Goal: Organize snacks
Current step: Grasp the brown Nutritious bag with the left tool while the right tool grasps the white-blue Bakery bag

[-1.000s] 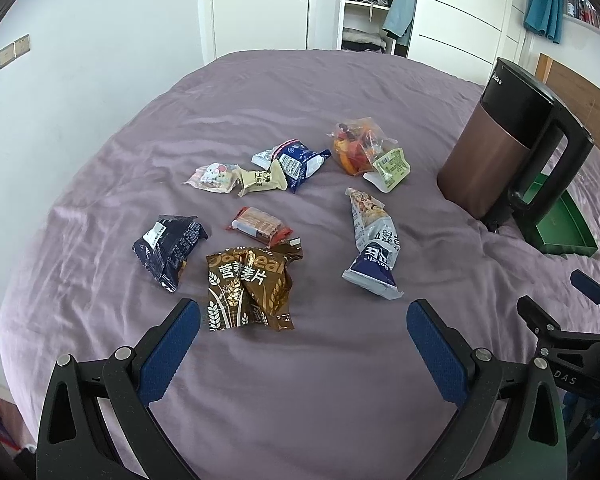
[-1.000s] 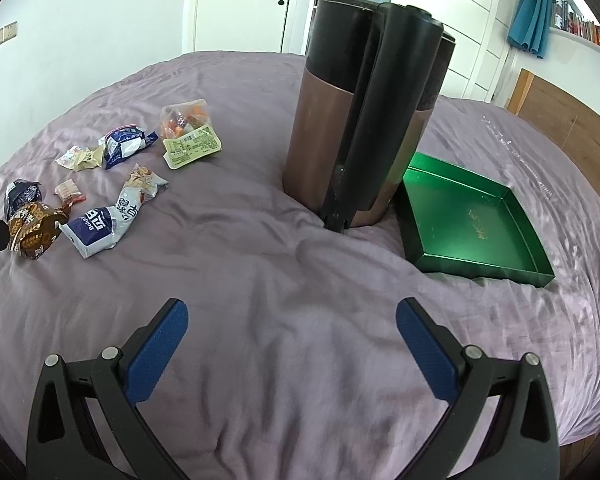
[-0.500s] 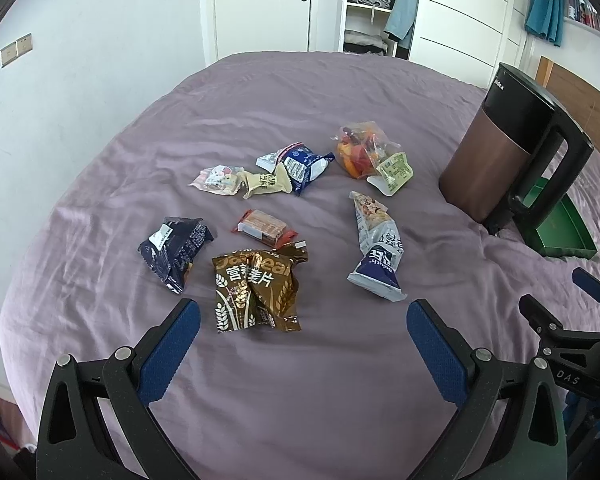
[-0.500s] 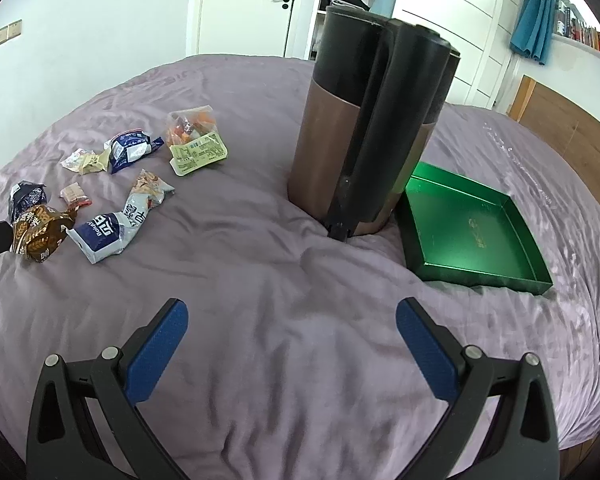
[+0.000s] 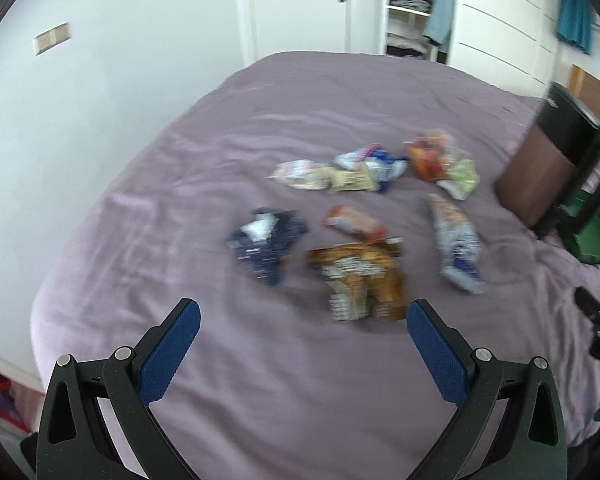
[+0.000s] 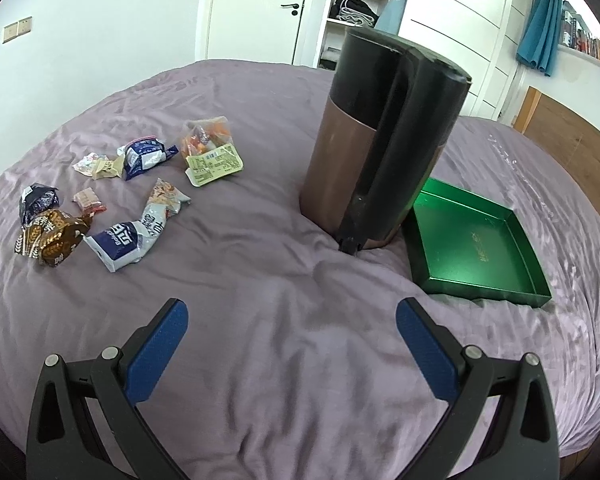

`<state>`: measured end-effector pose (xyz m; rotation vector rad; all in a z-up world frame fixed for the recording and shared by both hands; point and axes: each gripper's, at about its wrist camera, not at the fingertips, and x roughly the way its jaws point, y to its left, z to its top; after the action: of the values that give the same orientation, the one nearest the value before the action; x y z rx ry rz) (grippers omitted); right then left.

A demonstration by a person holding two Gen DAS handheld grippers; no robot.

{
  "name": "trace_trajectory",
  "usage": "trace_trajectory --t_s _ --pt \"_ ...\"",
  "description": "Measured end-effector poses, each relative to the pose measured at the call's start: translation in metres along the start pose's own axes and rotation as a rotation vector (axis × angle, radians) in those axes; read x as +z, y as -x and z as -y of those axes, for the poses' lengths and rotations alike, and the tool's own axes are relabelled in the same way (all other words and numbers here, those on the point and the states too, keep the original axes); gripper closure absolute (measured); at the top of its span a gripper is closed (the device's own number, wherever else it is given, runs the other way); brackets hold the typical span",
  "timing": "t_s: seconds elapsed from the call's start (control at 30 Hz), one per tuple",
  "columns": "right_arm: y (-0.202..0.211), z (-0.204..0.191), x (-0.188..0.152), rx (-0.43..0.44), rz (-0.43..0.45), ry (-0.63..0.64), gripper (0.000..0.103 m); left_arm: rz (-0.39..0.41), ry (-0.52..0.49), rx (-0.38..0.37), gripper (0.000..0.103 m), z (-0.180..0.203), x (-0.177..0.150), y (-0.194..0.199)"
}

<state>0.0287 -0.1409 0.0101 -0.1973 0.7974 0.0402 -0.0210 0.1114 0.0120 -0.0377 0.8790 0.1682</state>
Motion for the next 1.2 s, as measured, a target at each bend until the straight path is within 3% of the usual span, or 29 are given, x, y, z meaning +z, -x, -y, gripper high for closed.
trace_trajectory --t_s 0.1,0.27,0.53,0.67,1.17,1.2 --pt "-0.001 -0.006 0.001 0.018 0.002 0.003 0.000 -0.010 0.019 0.048 0.001 -0.022 -0.003 -0.004" --pt "-0.002 -0.021 0.009 0.065 0.011 0.003 0.000 -0.024 0.035 0.061 0.001 -0.034 -0.005 -0.011" --pt "-0.016 -0.052 0.036 0.154 0.018 0.008 0.000 -0.052 -0.011 -0.012 0.001 0.007 0.002 -0.023" --pt "-0.029 -0.058 0.047 0.190 0.012 -0.008 0.000 -0.083 -0.045 -0.003 0.001 0.029 0.010 -0.048" --pt "-0.132 -0.090 0.060 0.354 -0.174 -0.068 0.000 -0.224 -0.079 -0.024 0.001 0.061 0.018 -0.124" --pt "-0.137 -0.092 0.060 0.368 -0.193 -0.065 0.014 -0.236 -0.079 -0.023 0.001 0.062 0.020 -0.128"
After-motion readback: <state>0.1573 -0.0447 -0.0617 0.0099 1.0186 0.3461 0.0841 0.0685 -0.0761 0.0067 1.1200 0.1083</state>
